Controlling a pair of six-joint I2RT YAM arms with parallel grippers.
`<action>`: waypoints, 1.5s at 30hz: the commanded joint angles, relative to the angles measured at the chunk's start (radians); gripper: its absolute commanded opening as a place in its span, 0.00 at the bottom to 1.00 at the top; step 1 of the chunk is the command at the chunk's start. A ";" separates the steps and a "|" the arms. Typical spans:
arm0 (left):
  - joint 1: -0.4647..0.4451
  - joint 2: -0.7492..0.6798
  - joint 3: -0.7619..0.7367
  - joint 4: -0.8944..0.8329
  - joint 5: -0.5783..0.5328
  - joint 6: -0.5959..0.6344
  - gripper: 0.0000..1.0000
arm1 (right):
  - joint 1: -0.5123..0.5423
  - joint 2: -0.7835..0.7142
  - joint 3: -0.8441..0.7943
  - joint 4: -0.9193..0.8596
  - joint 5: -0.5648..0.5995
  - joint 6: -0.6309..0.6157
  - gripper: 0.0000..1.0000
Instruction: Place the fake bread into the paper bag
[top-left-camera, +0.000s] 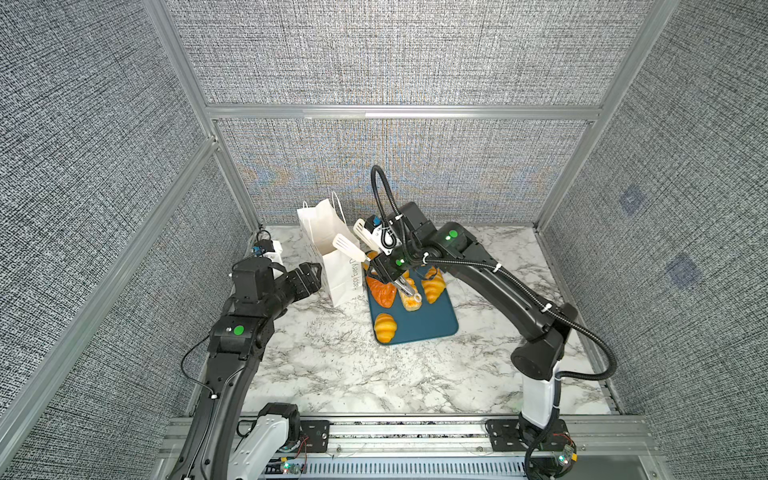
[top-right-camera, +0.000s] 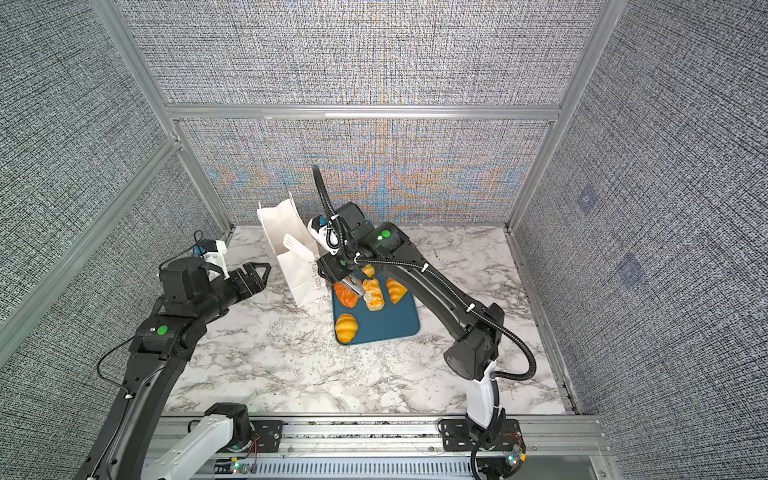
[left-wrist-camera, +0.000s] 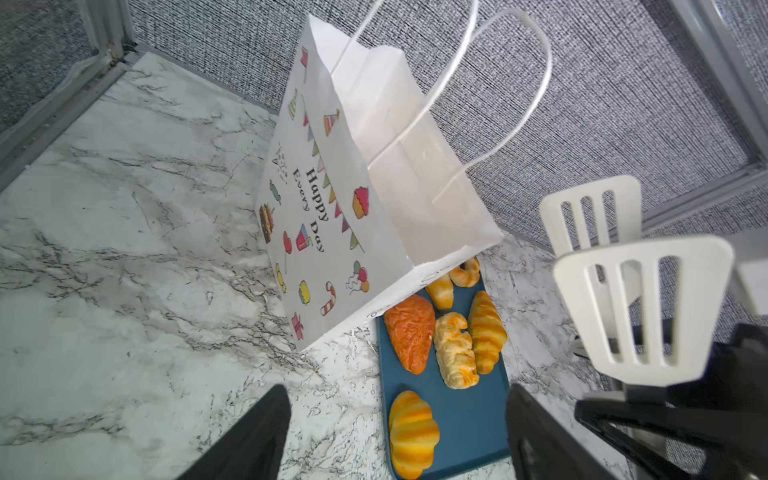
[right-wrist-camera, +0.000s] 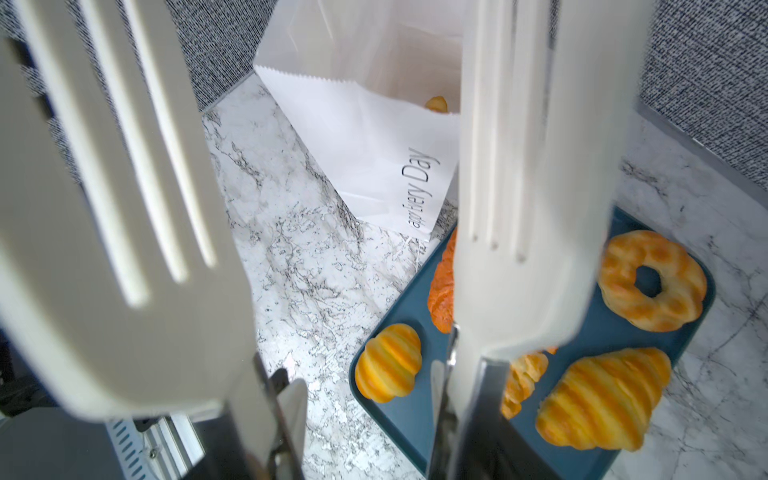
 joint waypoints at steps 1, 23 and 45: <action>-0.043 -0.018 -0.023 0.060 0.026 -0.037 0.81 | -0.011 -0.039 -0.067 0.023 0.001 -0.021 0.61; -0.516 0.360 -0.090 0.716 0.143 -0.172 0.81 | -0.399 -0.445 -0.785 0.275 -0.536 0.069 0.58; -0.568 0.755 0.062 1.099 0.473 -0.258 0.77 | -0.627 -0.522 -0.967 0.319 -0.773 0.091 0.57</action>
